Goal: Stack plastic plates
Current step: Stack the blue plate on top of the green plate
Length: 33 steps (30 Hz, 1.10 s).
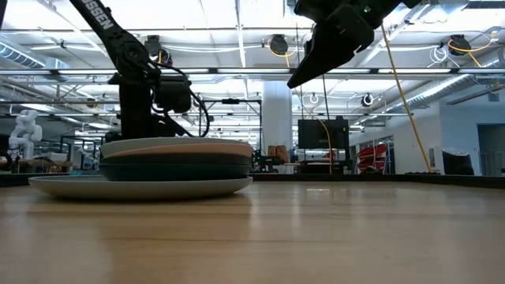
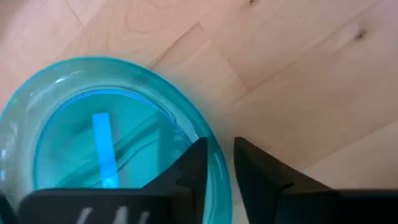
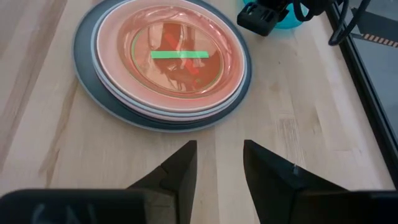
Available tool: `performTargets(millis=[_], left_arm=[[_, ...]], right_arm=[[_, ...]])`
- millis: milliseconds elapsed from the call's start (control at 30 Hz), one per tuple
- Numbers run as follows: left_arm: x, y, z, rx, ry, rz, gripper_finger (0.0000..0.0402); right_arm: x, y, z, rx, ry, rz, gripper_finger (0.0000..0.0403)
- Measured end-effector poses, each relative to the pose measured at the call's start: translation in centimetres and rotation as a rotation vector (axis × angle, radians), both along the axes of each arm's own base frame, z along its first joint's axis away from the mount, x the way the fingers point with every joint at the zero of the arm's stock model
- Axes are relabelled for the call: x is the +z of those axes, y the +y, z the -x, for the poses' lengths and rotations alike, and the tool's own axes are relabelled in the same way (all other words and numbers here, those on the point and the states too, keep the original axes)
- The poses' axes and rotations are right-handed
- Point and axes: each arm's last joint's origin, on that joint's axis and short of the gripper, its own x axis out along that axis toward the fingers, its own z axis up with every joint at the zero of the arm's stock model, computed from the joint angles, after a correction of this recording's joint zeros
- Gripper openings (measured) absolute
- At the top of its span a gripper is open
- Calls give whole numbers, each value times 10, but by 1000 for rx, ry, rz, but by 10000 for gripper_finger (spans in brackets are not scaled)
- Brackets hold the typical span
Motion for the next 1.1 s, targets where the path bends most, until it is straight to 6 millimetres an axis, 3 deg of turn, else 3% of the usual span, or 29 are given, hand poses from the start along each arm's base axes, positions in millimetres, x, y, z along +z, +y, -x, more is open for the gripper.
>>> performTargets(millis=[233, 500, 667, 833, 967, 1100], left_arm=[[-1, -7, -2, -24, 48, -49, 11], [8, -21, -8, -88, 131, -53, 7], [36, -31, -19, -149, 270, -104, 7], [74, -50, -40, -237, 290, -161, 6], [104, -77, -57, -345, 259, -208, 6], [126, -118, -71, -535, 216, -221, 6]], right_arm=[[0, 0, 0, 0, 2, 0, 125], [0, 0, 0, 0, 2, 0, 125], [0, 0, 0, 0, 2, 0, 125], [0, 0, 0, 0, 2, 0, 125], [0, 0, 0, 0, 3, 0, 125], [0, 0, 0, 0, 8, 0, 125]])
